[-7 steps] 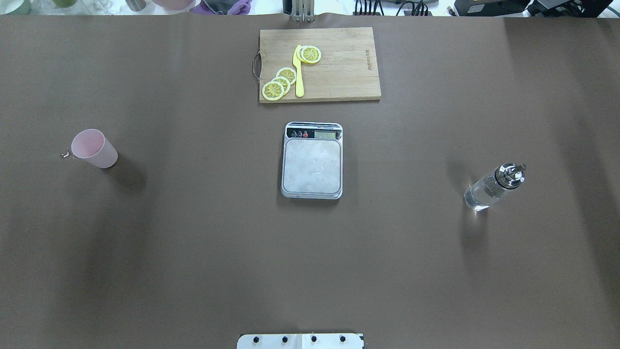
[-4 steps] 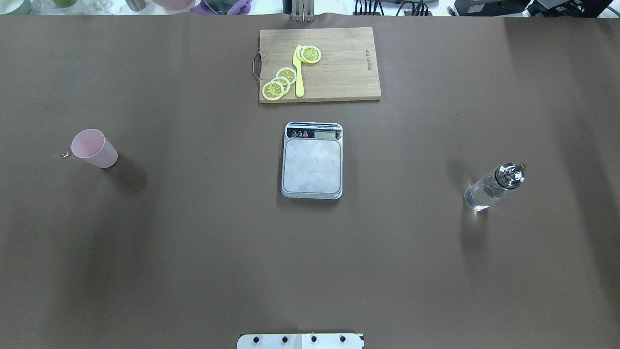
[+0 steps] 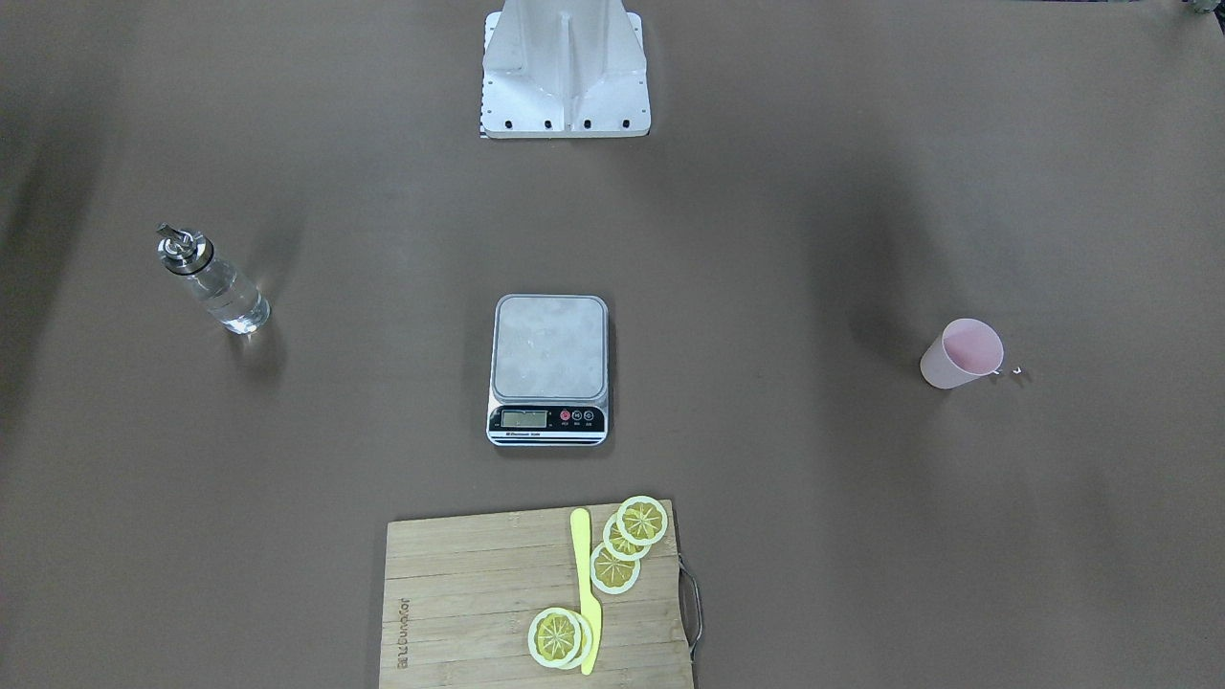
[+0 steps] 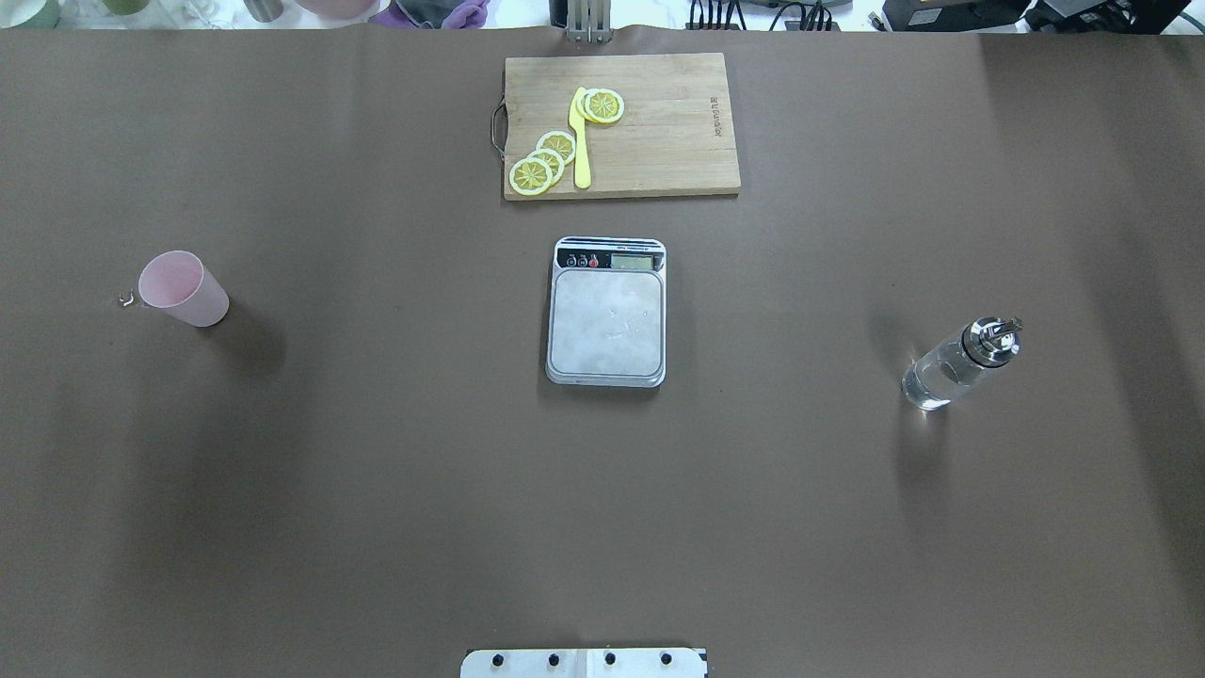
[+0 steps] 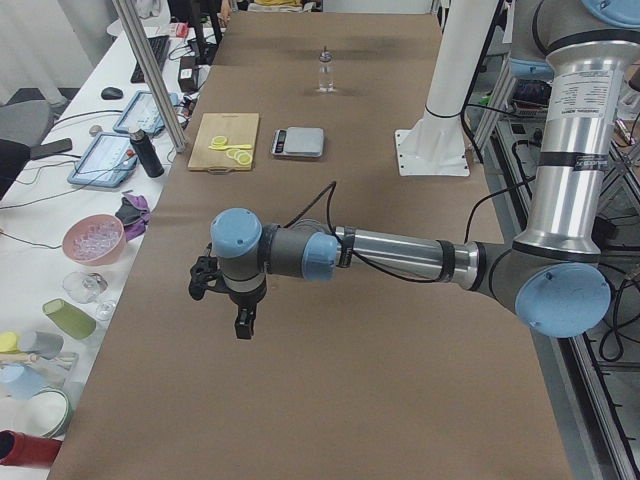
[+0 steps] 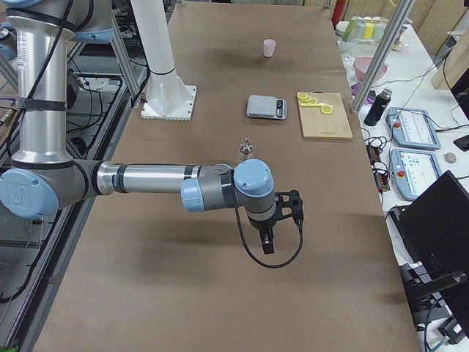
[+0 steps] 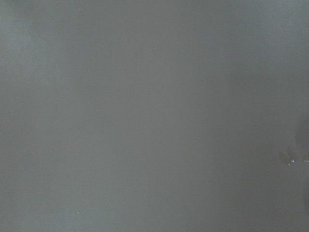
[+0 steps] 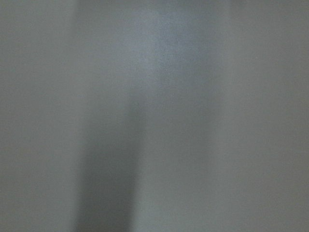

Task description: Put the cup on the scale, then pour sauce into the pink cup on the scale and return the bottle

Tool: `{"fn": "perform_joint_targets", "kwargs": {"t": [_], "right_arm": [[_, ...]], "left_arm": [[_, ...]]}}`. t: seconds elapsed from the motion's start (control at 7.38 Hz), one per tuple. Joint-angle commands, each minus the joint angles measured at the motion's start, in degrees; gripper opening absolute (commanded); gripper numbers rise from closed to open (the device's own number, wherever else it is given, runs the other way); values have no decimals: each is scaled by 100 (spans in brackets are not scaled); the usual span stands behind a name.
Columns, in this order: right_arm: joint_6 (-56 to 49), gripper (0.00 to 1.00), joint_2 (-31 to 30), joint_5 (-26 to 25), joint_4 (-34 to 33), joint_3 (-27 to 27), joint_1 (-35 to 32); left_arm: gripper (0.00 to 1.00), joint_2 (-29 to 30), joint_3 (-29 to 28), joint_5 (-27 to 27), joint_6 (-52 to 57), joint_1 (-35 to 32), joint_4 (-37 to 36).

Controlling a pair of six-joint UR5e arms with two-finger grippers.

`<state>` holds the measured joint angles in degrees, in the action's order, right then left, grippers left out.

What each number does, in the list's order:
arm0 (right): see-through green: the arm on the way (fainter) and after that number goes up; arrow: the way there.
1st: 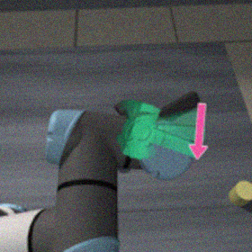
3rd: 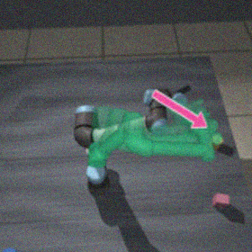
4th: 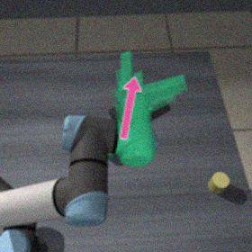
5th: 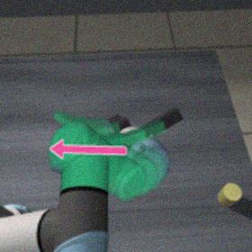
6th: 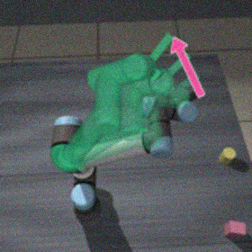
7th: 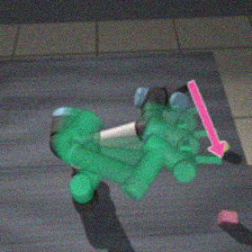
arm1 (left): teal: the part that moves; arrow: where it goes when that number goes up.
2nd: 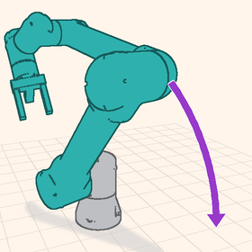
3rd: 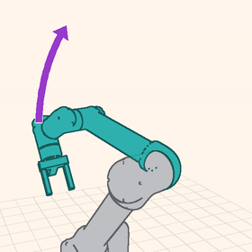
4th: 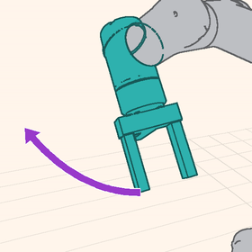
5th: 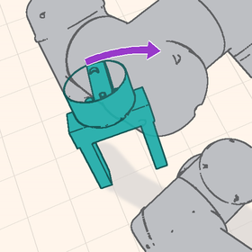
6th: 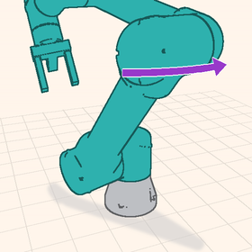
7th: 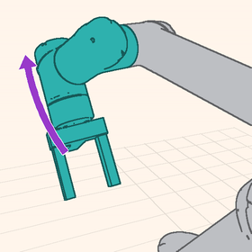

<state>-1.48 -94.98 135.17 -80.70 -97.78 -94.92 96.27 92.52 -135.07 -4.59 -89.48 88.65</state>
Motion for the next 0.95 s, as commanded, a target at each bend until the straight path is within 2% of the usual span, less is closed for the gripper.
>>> {"fn": "perform_joint_targets", "kwargs": {"t": [0.0,0.27,0.68,0.81], "right_arm": [[-1,100,-11,9,10,-39,0],[-45,100,-11,-17,10,-65,0],[-62,100,-12,-52,10,-57,0],[-62,100,-29,0,10,-135,0]], "left_arm": [[100,689,-6,-1,-828,578,-417],[100,1085,-23,-37,-1689,1062,-419],[100,1219,-49,-45,-2378,1695,-261],[100,1219,-102,-19,-2736,1906,0]]}}
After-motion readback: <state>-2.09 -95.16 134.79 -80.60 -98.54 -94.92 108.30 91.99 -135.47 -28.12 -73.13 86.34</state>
